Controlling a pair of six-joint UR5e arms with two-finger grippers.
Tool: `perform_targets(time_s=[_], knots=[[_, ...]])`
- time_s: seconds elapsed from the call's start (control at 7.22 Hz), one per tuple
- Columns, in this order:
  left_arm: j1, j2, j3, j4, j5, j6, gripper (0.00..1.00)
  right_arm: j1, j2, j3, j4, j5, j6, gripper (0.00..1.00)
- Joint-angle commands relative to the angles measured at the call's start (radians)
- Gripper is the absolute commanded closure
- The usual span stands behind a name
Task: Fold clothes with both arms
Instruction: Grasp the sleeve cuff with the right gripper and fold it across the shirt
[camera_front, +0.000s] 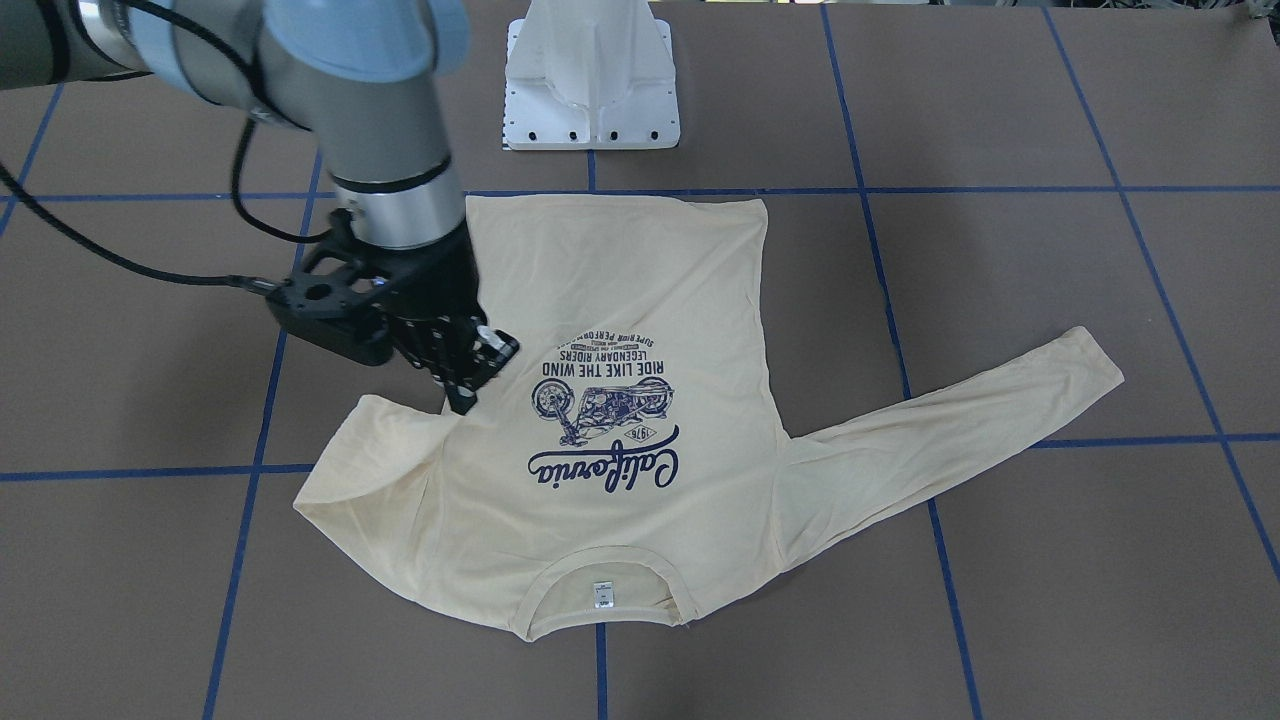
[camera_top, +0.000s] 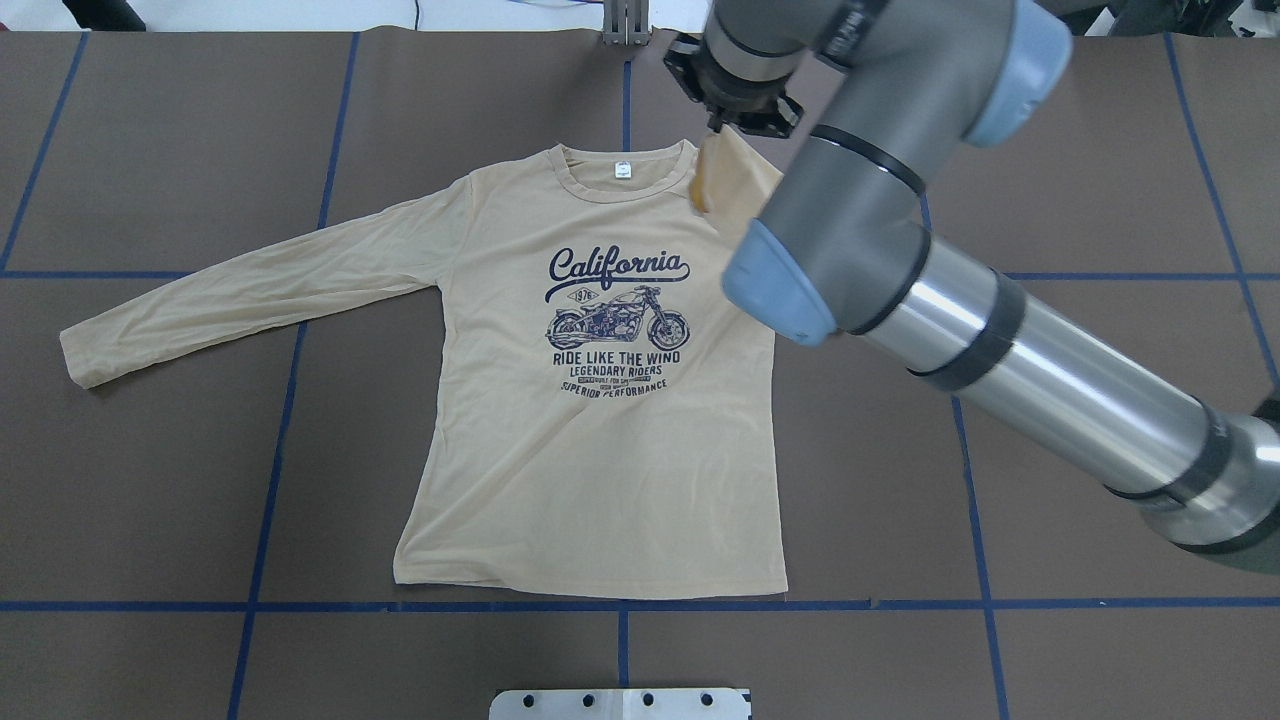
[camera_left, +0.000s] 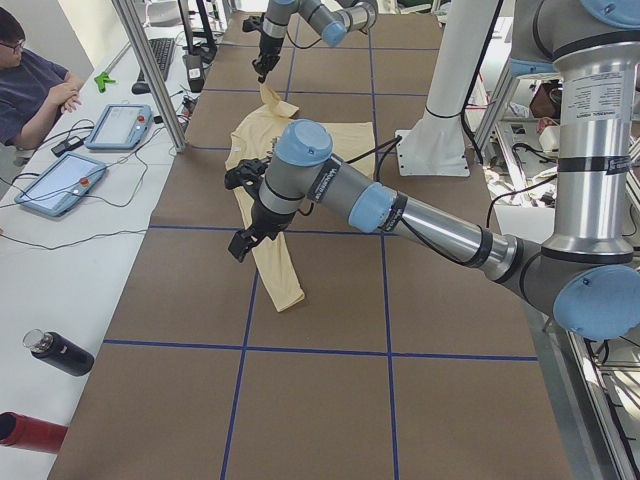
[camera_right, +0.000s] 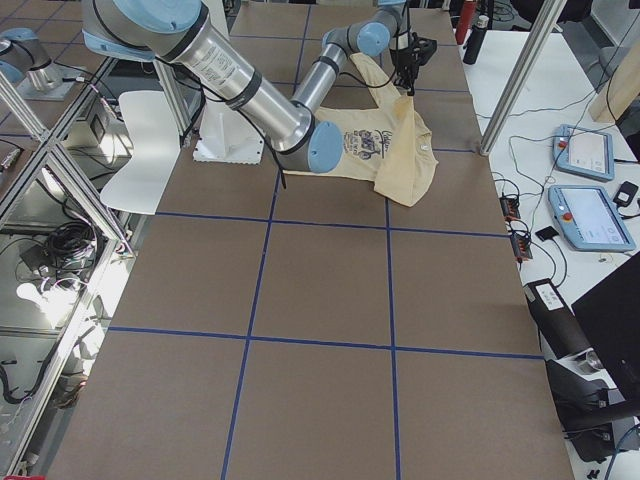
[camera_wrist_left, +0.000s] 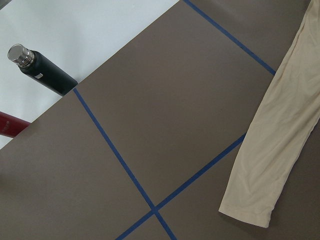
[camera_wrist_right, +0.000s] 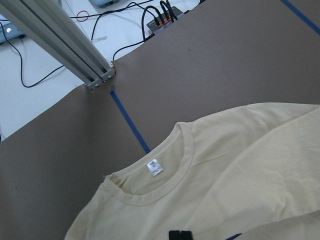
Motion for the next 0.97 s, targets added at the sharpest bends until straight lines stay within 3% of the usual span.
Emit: perform_targets(time_s=[0.0,0.14,0.28,0.42,0.83], knots=[[0.000,0.002,0.001,0.002,0.003,-0.001,0.00,-0.097,0.274,-0.330,0.050,-0.111,0.092,1.00],[0.000,0.005,0.002,0.002,0.003,-0.001,0.00,-0.140,0.314,-0.416,0.172,-0.171,0.092,1.00],[0.000,0.006,0.002,0.002,0.003,-0.001,0.00,-0.156,0.375,-0.542,0.293,-0.196,0.092,0.90],[0.000,0.008,0.001,0.002,0.003,-0.001,0.00,-0.157,0.402,-0.563,0.311,-0.198,0.092,0.01],[0.000,0.008,0.002,0.002,0.003,-0.001,0.00,-0.151,0.426,-0.563,0.306,-0.198,0.084,0.00]])
